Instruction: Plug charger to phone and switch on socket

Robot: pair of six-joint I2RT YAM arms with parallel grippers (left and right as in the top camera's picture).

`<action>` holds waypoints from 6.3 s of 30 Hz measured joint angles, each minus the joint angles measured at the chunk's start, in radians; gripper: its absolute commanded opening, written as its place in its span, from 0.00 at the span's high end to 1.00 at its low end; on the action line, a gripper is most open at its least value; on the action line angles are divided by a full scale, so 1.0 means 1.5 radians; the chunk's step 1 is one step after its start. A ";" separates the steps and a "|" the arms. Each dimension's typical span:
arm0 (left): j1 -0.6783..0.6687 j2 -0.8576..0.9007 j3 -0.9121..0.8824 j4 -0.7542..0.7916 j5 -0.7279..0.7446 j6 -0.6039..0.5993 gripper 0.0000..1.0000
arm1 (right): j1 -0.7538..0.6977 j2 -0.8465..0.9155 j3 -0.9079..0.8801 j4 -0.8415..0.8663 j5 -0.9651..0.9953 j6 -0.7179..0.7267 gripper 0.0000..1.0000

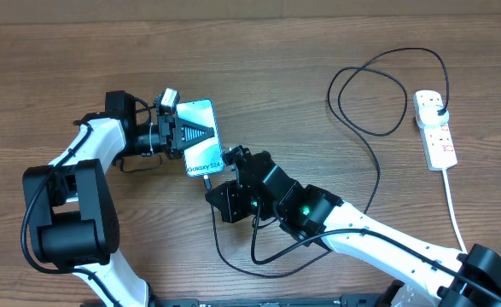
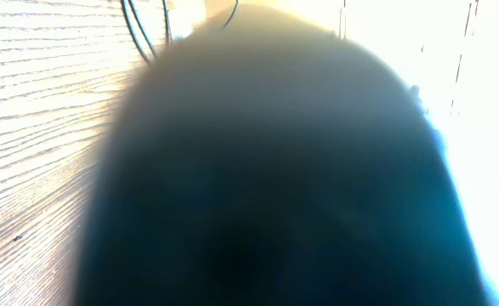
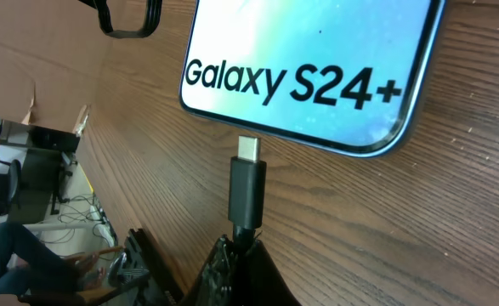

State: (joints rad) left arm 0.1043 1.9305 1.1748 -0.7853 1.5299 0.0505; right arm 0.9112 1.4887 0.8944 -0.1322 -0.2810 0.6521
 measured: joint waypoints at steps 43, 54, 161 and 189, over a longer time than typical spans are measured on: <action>0.000 0.000 0.000 0.005 0.001 0.000 0.96 | 0.005 0.001 -0.008 0.011 0.058 0.051 0.96; 0.000 0.000 0.000 0.006 0.003 0.000 0.96 | 0.005 0.001 -0.009 0.011 0.066 0.052 0.96; 0.029 0.000 0.000 -0.006 0.000 -0.005 0.96 | 0.003 0.001 -0.009 0.006 0.088 -0.029 0.96; 0.030 0.000 0.000 -0.007 0.000 -0.016 0.96 | 0.002 0.001 -0.009 -0.003 0.062 -0.041 0.96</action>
State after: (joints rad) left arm 0.1486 1.9301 1.1748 -0.7963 1.5299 0.0269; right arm 0.9146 1.4906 0.8803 -0.1371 -0.1883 0.5903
